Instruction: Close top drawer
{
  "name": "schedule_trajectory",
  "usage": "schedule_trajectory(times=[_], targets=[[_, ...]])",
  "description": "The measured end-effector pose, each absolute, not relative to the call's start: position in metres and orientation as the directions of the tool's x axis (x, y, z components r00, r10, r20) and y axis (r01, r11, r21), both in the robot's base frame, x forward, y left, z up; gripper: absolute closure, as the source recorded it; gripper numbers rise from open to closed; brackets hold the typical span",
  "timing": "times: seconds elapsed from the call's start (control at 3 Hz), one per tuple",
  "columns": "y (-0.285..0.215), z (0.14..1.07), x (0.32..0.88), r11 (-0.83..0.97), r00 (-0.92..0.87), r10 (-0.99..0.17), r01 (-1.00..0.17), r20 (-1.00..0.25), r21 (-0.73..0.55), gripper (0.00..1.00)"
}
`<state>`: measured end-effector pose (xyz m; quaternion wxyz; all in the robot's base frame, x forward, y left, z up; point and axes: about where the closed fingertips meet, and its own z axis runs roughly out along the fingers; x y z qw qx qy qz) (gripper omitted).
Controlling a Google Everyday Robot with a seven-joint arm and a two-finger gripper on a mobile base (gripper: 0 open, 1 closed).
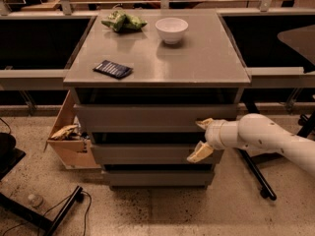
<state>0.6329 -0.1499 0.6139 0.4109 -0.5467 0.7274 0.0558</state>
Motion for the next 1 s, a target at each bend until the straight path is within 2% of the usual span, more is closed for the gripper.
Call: schedule_trajectory(times=[0.33, 1.0], targets=[[-0.15, 0.614, 0.633, 0.396, -0.064, -0.75, -0.841, -0.659, -0.368, 0.19], [-0.15, 0.626, 0.611, 0.373, -0.047, -0.783, -0.834, -0.621, -0.407, 0.66]])
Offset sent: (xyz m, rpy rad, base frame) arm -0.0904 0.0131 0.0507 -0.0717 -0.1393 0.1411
